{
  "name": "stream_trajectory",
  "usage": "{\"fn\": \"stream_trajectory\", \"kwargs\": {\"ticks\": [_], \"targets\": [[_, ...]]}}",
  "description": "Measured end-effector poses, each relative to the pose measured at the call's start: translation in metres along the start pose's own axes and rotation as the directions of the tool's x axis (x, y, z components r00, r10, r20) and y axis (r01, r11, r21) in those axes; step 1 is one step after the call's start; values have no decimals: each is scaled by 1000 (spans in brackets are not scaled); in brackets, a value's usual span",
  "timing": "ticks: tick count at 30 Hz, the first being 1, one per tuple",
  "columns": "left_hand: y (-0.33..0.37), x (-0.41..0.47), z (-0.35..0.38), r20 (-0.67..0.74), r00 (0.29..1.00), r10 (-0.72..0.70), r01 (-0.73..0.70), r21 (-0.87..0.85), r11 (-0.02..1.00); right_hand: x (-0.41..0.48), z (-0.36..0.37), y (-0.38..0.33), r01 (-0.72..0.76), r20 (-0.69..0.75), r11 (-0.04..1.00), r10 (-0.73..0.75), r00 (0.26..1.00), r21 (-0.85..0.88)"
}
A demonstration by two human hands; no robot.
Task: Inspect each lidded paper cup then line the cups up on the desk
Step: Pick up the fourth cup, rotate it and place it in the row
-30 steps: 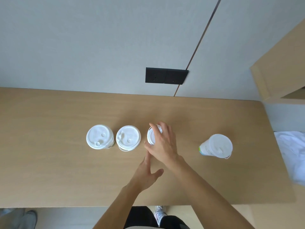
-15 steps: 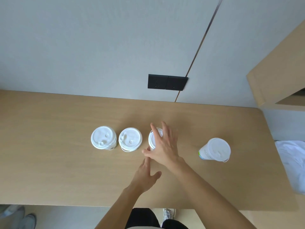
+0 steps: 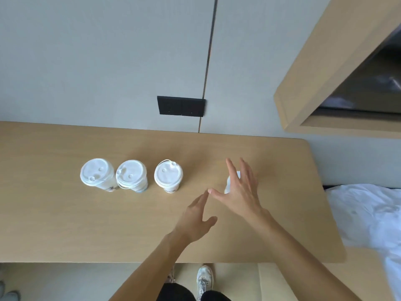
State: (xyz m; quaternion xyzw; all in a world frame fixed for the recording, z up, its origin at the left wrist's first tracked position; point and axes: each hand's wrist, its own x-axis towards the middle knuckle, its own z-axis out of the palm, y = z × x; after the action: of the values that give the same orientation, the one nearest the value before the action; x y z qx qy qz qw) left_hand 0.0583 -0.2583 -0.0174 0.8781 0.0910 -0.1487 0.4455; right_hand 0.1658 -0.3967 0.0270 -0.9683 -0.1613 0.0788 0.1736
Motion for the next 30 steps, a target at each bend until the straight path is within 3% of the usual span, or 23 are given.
{"fn": "stream_trajectory", "kwargs": {"ticks": [5,8,17,30], "targets": [[17,43,36,103,992,-68,61,67,996,2,-3,41,-147,151,973,121,981,177],[16,54,47,118,985,-125,111,120,987,2,3,42,-166,161,956,129,979,242],[15,38,57,98,985,-144,134,100,986,-9,13,41,-123,109,965,100,989,230],[-9,-63,86,59,977,-205,203,40,978,-96,32,28,0,136,980,-28,990,199]]}}
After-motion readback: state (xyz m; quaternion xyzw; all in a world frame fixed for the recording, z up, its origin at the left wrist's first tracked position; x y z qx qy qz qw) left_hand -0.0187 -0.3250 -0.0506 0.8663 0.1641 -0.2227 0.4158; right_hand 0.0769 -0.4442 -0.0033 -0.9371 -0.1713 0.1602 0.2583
